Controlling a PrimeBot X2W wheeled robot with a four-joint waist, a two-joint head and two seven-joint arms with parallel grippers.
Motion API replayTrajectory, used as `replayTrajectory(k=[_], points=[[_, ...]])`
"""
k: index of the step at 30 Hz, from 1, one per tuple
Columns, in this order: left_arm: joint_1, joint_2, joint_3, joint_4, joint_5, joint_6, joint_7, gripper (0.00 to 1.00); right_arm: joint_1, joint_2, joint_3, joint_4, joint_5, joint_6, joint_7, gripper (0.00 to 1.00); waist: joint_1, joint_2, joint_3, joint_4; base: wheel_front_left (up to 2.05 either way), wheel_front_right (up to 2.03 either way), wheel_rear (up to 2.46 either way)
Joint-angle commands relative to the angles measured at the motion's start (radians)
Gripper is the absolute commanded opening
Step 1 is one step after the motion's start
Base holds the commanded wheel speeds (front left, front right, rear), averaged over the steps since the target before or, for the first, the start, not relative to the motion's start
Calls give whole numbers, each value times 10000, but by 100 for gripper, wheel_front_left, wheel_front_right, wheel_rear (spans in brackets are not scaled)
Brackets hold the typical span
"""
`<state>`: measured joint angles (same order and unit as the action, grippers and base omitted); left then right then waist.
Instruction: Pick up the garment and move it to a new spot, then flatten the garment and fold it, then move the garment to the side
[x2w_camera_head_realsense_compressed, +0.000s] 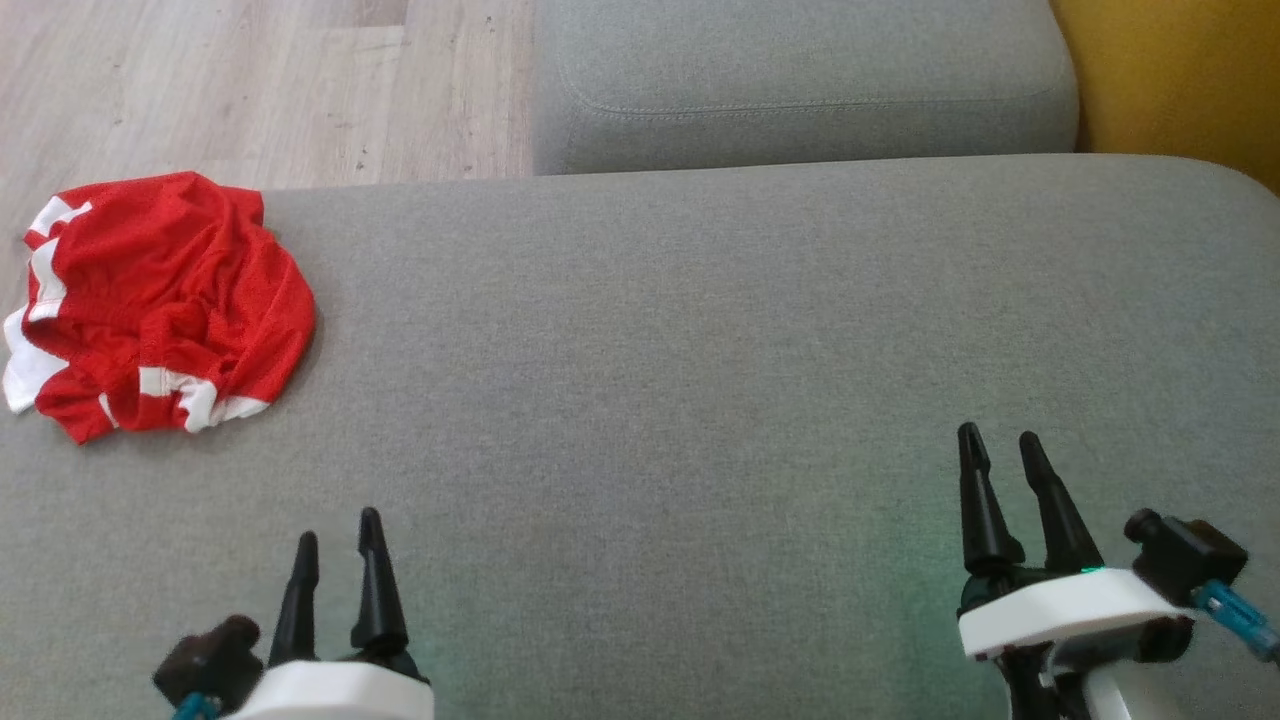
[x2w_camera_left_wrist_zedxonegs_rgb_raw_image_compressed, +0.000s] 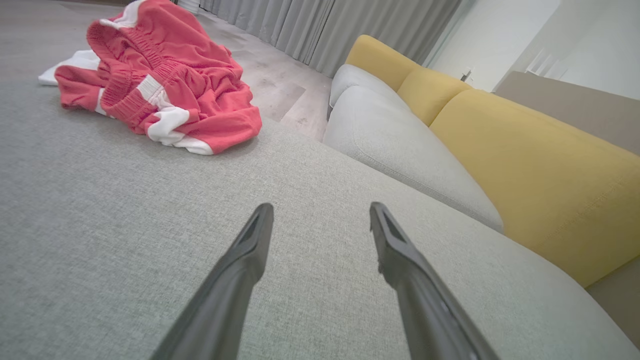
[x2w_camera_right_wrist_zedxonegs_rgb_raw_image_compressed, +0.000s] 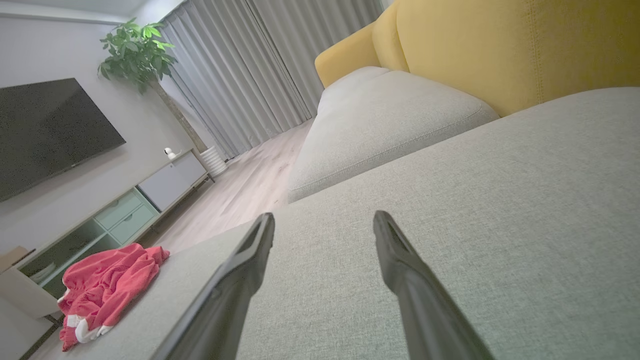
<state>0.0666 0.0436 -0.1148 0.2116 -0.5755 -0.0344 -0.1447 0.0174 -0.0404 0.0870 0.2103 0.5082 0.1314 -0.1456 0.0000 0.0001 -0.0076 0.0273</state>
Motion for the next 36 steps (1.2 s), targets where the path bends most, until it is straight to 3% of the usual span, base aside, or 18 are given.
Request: replayTrajectory(k=[1,36], points=[[-223,53,104,-272,370,50,-175,100,-107,-79,232,-358,-419,-5,-173,100,0,-1,-2,5,0,0,0],[16,84,-253,252,3741,507,-1171,100,21,-98,1058,-168,-4647,-7,-1161,100,0,-1,-62,117,0,0,0]])
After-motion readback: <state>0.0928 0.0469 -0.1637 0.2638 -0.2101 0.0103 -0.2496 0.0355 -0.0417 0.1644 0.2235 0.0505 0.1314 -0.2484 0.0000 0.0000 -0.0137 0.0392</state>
